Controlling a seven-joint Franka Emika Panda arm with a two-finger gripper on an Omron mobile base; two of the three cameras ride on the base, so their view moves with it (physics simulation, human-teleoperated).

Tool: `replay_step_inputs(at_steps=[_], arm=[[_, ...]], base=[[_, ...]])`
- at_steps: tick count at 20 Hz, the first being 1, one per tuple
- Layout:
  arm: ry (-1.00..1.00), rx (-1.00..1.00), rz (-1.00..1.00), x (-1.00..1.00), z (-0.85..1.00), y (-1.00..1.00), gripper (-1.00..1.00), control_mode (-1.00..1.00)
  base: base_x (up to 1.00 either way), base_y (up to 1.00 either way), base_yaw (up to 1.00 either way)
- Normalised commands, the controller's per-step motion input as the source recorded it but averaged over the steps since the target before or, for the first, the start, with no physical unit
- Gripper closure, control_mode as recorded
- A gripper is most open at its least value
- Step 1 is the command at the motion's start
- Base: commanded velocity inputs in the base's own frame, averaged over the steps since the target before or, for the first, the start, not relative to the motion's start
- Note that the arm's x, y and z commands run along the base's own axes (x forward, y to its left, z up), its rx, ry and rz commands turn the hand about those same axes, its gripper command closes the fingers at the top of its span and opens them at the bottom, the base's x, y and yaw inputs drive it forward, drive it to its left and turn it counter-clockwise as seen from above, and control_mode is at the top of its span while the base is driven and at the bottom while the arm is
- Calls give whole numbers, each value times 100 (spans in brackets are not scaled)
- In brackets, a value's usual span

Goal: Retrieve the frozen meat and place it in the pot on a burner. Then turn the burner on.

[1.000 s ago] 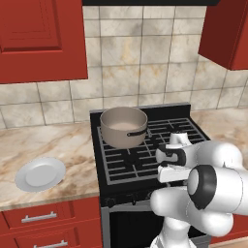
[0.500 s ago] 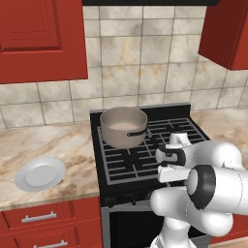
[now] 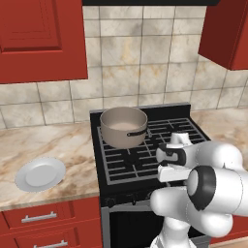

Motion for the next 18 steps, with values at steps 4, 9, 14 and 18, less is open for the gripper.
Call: replay_step_inputs(at_steps=[4, 9, 14, 18], arm=[[-6, 2, 0, -6, -8, 22, -100, -100], [0, 0, 0, -3, -1, 18, -100, -100], [0, 0, 0, 0, 0, 3, -100, -100], [0, 0, 0, 0, 0, 0, -100, -100]], base=[[0, 0, 0], [0, 0, 0], [0, 0, 0], [0, 0, 0]])
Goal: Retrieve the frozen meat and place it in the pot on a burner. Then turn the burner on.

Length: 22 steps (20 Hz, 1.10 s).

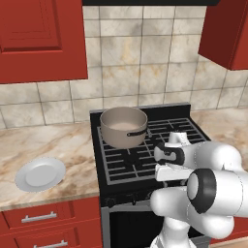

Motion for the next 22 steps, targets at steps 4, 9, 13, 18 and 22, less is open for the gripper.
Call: replay_step_inputs(at_steps=[4, 9, 13, 18, 22], arm=[[0, 0, 0, 0, 0, 0, -100, -100], [0, 0, 0, 0, 0, 0, -100, -100], [0, 0, 0, 0, 0, 0, -100, -100], [0, 0, 0, 0, 0, 0, -100, 100], [0, 0, 0, 0, 0, 0, -100, 100]], base=[[0, 0, 0], [0, 0, 0], [0, 0, 0], [0, 0, 0], [0, 0, 0]])
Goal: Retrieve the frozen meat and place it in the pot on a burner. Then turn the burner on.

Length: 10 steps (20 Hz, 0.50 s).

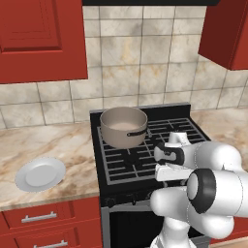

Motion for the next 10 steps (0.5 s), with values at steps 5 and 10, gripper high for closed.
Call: replay_step_inputs(at_steps=[5, 10], arm=[[0, 0, 0, 0, 0, 0, -100, 100], [0, 0, 0, 0, 0, 0, -100, 100]], base=[[-13, 4, 0], [-38, 21, -1]])
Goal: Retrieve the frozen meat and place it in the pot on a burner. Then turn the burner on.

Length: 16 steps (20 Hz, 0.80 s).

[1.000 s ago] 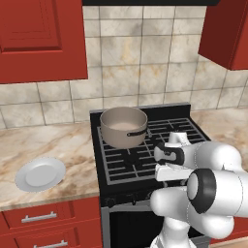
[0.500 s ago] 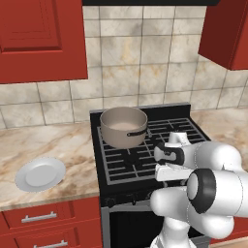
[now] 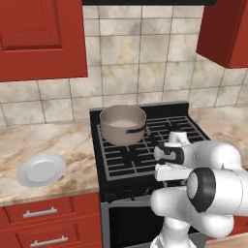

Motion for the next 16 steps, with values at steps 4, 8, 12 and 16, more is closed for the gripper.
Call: replay_step_inputs(at_steps=[4, 8, 12, 16], arm=[[0, 0, 0, 0, 0, 0, -100, 100], [0, 0, 0, 0, 0, 0, -100, 100], [0, 0, 0, 0, 0, 0, -100, 100], [0, 0, 0, 0, 0, 0, -100, 100]], base=[[-45, 39, -2], [-11, 43, -4], [0, 42, -5], [0, 26, -2]])
